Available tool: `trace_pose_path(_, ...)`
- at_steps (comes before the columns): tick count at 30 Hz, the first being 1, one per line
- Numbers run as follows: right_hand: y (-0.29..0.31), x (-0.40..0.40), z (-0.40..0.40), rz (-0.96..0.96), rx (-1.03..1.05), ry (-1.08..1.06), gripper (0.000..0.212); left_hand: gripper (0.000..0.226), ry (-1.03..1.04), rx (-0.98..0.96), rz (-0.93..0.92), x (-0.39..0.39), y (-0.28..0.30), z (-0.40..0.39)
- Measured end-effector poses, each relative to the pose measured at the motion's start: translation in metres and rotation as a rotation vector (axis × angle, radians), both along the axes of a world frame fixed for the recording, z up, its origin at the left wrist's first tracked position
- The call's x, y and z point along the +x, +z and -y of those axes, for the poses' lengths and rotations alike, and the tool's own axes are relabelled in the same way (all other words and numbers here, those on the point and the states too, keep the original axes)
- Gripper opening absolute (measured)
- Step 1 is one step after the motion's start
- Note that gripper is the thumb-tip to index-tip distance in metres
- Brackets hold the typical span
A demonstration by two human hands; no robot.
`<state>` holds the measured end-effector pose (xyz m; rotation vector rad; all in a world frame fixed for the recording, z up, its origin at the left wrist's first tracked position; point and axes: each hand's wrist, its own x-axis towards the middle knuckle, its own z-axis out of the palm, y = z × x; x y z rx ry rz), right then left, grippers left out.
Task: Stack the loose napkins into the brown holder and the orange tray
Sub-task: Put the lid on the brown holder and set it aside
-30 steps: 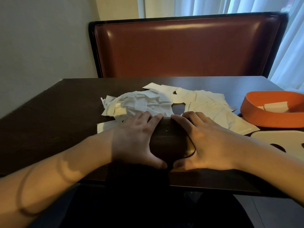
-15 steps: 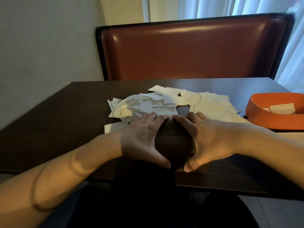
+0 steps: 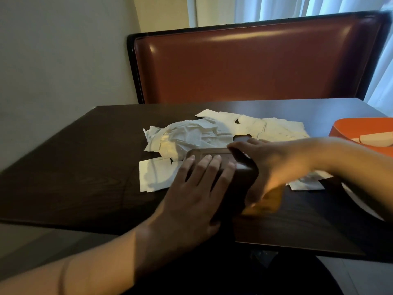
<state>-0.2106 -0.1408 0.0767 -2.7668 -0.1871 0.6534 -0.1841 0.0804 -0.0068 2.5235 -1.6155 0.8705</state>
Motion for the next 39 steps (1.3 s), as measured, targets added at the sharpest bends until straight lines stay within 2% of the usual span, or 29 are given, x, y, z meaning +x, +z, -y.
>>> trace_pose_path(2,0.004,0.015,0.006,-0.097,0.148,0.02,0.104,0.096,0.058,-0.033,0.033,0.005,0.002,0.004)
trace_pose_path(4,0.0,0.026,0.017,-0.114,0.253,0.002,0.092,0.091,0.075,-0.061,0.009,0.012,0.01,0.01)
trace_pose_path(5,-0.006,0.031,0.025,-0.09,0.306,-0.032,0.085,0.089,0.071,-0.081,-0.026,0.015,0.013,0.013)
trace_pose_path(7,-0.016,0.037,0.041,0.029,0.455,-0.145,0.051,0.089,0.059,-0.215,-0.158,0.02,0.022,0.009)
trace_pose_path(8,-0.019,0.036,0.049,0.062,0.62,-0.172,0.038,0.091,0.047,-0.31,-0.269,0.021,0.028,0.003)
trace_pose_path(9,-0.022,0.035,0.054,0.057,0.83,-0.196,0.047,0.093,0.034,-0.389,-0.402,0.022,0.035,-0.005)
trace_pose_path(11,-0.028,0.031,0.043,-0.036,1.21,-0.244,0.085,0.097,0.038,-0.442,-0.728,0.032,0.055,-0.025)
trace_pose_path(12,-0.028,0.029,0.029,-0.067,1.314,-0.238,0.098,0.095,0.053,-0.447,-0.887,0.039,0.066,-0.032)
trace_pose_path(14,-0.033,0.031,-0.012,-0.066,1.416,-0.191,0.101,0.08,0.055,-0.475,-1.19,0.056,0.08,-0.05)
trace_pose_path(16,-0.042,0.038,-0.05,-0.057,1.464,-0.279,0.087,0.063,0.032,-0.572,-1.447,0.069,0.083,-0.067)
trace_pose_path(19,-0.049,0.063,-0.107,-0.114,1.437,-0.378,0.096,0.061,0.122,-0.747,-1.714,0.082,0.079,-0.108)
trace_pose_path(20,-0.049,0.069,-0.123,-0.124,1.426,-0.385,0.092,0.058,0.15,-0.771,-1.755,0.086,0.077,-0.12)
trace_pose_path(23,-0.048,0.096,-0.167,-0.15,1.398,-0.476,0.073,0.055,0.28,-0.916,-1.779,0.1,0.072,-0.156)
trace_pose_path(26,-0.047,0.132,-0.21,-0.272,1.408,-0.455,0.075,0.044,0.347,-1.016,-1.723,0.118,0.069,-0.192)
trace_pose_path(31,-0.06,0.181,-0.271,-0.359,1.391,-0.558,0.08,0.043,0.556,-1.045,-1.654,0.158,0.064,-0.241)
trace_pose_path(33,-0.066,0.194,-0.29,-0.355,1.398,-0.557,0.072,0.044,0.626,-1.053,-1.625,0.174,0.062,-0.255)
trace_pose_path(39,-0.073,0.215,-0.324,-0.312,1.393,-0.539,0.071,0.052,0.711,-1.043,-1.598,0.211,0.051,-0.295)
